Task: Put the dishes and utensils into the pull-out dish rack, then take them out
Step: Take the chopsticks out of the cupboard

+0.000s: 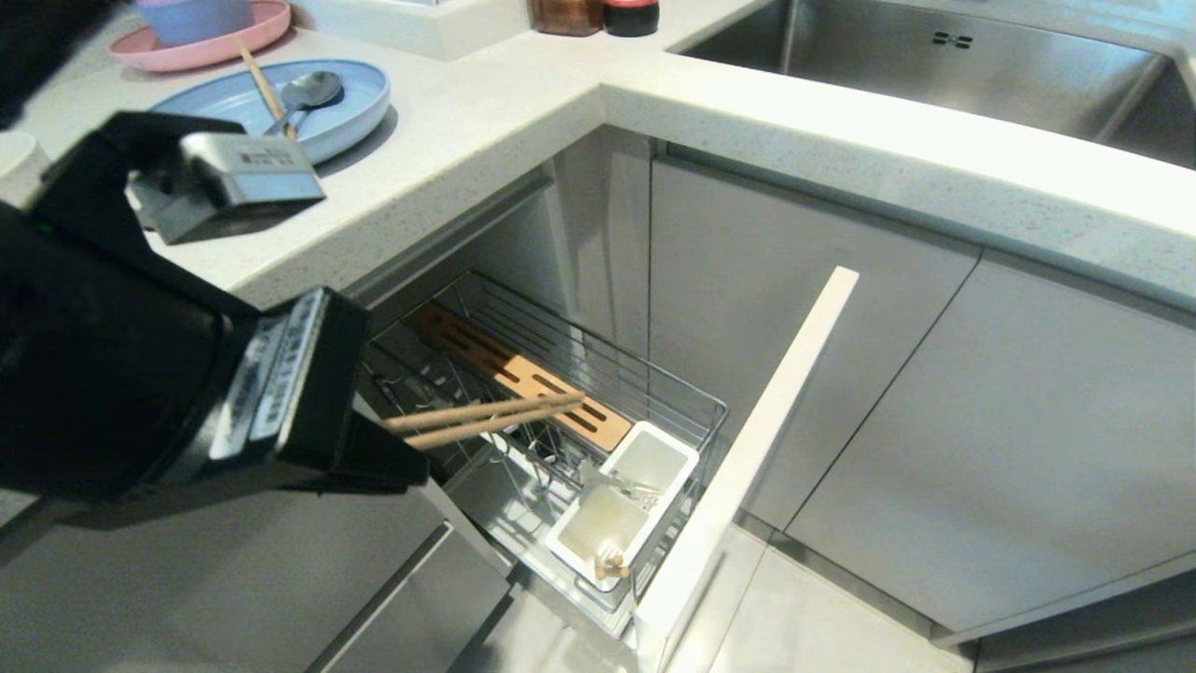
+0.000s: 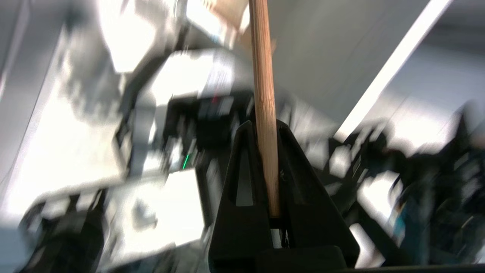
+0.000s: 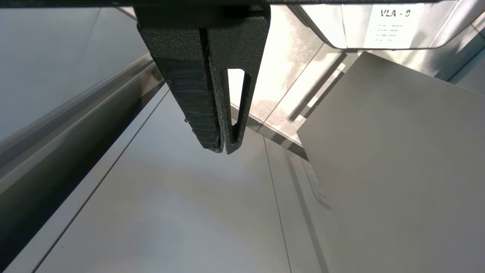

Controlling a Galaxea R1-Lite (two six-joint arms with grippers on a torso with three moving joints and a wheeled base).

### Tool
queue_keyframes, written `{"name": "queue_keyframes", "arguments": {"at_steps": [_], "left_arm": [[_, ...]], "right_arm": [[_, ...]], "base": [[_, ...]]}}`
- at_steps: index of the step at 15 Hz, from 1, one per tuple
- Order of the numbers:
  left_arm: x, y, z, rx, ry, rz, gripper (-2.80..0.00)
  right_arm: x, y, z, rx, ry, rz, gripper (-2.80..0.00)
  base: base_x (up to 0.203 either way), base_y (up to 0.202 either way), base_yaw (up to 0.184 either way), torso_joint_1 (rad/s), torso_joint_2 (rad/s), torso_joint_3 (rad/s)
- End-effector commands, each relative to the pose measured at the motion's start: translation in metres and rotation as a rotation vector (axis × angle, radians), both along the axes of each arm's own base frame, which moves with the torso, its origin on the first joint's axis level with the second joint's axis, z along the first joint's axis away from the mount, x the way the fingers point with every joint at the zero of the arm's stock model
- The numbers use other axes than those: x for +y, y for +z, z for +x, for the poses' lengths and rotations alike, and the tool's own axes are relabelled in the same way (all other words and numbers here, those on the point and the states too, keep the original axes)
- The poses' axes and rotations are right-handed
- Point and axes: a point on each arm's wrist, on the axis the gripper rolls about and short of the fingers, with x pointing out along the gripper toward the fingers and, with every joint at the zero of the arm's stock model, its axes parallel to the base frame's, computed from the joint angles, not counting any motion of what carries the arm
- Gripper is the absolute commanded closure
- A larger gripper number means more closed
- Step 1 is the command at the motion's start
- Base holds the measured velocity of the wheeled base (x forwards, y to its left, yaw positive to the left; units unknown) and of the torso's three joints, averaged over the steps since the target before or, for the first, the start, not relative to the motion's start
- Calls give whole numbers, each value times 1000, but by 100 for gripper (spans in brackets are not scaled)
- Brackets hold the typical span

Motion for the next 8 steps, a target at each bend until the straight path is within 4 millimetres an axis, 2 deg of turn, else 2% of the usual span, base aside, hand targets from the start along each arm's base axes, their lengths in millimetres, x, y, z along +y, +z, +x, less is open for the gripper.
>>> {"name": "queue_keyframes", "arguments": {"at_steps": [1, 4, 8], "left_arm": [[10, 8, -5, -59, 35, -41, 0], [16, 21, -4, -258, 206, -115, 0], [34, 42, -13, -394, 281, -286, 0]], "right_arm": [[0, 0, 0, 2, 0, 0, 0], [0, 0, 0, 2, 0, 0, 0], [0, 0, 0, 2, 0, 0, 0]], "base": [[0, 0, 0, 0, 0, 0], [0, 0, 0, 0, 0, 0], [0, 0, 0, 0, 0, 0]]}}
